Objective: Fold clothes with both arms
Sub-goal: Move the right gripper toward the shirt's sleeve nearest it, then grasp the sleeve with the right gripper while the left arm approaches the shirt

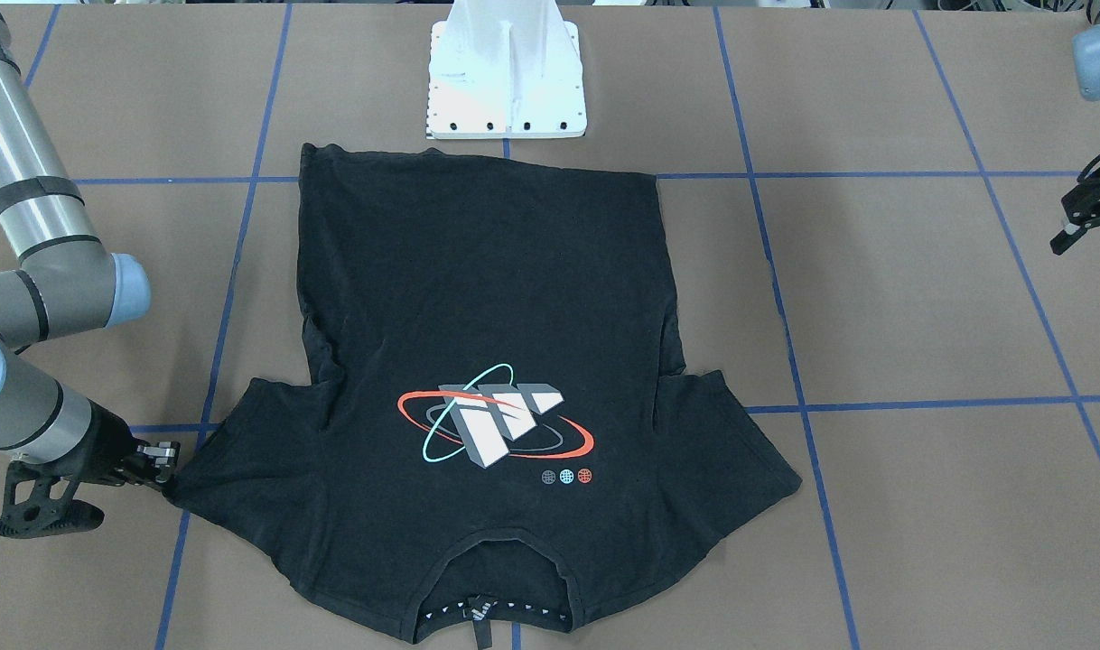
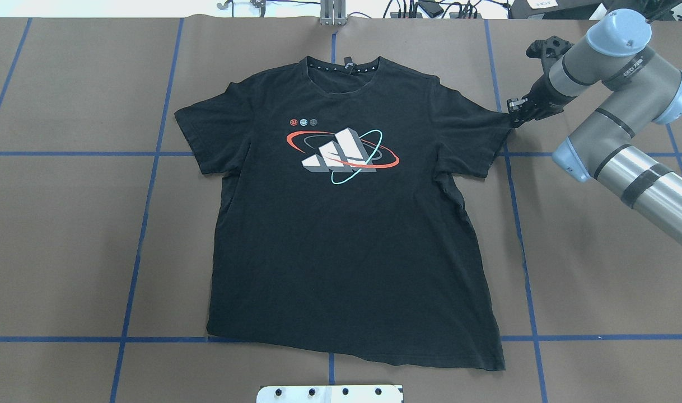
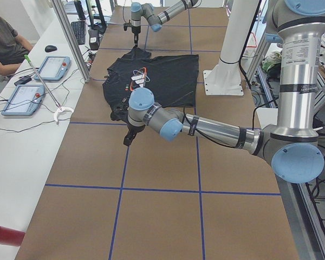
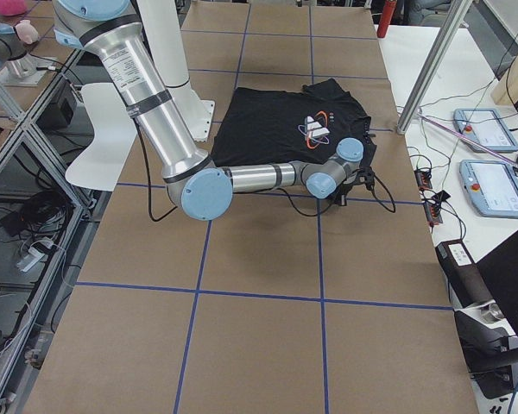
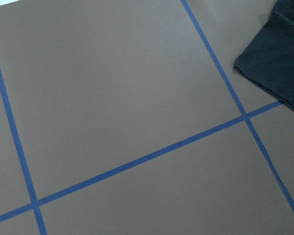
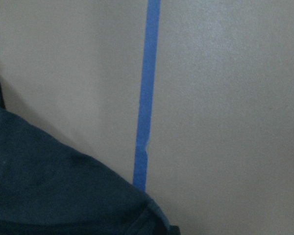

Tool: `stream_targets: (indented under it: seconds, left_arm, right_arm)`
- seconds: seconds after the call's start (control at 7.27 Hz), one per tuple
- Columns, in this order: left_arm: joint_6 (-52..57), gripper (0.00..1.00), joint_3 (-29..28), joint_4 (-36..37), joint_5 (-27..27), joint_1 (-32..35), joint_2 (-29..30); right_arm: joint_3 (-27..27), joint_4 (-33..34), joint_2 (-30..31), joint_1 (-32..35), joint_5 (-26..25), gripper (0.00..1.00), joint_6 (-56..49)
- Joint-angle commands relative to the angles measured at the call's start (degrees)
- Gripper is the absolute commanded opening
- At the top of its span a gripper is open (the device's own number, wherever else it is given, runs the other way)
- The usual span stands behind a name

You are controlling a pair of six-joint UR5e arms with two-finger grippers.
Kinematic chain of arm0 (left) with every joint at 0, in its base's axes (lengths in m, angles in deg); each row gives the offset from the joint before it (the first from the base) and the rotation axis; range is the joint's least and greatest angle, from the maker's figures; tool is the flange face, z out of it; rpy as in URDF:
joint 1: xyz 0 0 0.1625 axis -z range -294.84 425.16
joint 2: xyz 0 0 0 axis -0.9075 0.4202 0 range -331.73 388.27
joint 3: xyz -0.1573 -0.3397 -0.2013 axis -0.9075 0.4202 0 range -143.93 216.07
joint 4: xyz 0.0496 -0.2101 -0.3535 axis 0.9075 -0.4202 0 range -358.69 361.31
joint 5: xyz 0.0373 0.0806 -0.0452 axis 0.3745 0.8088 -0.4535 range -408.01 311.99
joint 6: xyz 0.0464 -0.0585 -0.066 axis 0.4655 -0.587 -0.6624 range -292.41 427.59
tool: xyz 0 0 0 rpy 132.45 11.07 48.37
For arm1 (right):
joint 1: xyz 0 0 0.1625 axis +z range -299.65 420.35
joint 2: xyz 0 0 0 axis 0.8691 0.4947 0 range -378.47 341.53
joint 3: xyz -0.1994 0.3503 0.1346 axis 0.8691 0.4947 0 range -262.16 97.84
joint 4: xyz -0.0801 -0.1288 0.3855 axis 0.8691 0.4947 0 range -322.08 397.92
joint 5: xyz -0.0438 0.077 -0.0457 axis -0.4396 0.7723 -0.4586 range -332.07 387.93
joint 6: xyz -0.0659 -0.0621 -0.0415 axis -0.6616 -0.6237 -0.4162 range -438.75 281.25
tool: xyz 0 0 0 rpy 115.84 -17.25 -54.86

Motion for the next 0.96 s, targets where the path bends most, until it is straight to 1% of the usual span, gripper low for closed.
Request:
stream_targets:
  seconds: [0.0,0.14,0.28,0.41,0.55,0.69,0.83]
  left_arm:
    - [0.04,0.99,0.01,0.02,0.0,0.0,-0.01]
    - [-0.05,0.99,0.01,0.02,0.0,0.0,0.08]
    - [0.04,0.99,0.01,0.02,0.0,0.0,0.0]
    - [0.04,0.99,-0.08,0.02,0.0,0.0,0.08]
    - [0.04,0.99,-0.08,0.02,0.0,0.0,0.08]
    - [-0.05,0.99,0.0,0.02,0.0,0.0,0.08]
    - [-0.14,0.99,0.09,0.02,0.0,0.0,0.08]
  right_arm:
    - [-10.02,1.71,3.89,1.05,3.8,0.0,1.63]
    - [-14.96,4.6,3.92,0.88,3.91,0.0,5.91]
    - [-16.93,5.85,1.92,-2.77,3.3,0.0,12.3]
    - [-15.47,6.64,-2.19,-7.34,-1.84,0.0,17.67]
    - [-10.93,9.96,-8.41,-9.38,-5.89,0.0,20.16]
    - [-5.14,11.03,-13.69,-10.53,-6.19,0.0,20.97]
    - [-1.34,10.78,-16.0,-11.07,-7.15,0.0,21.15]
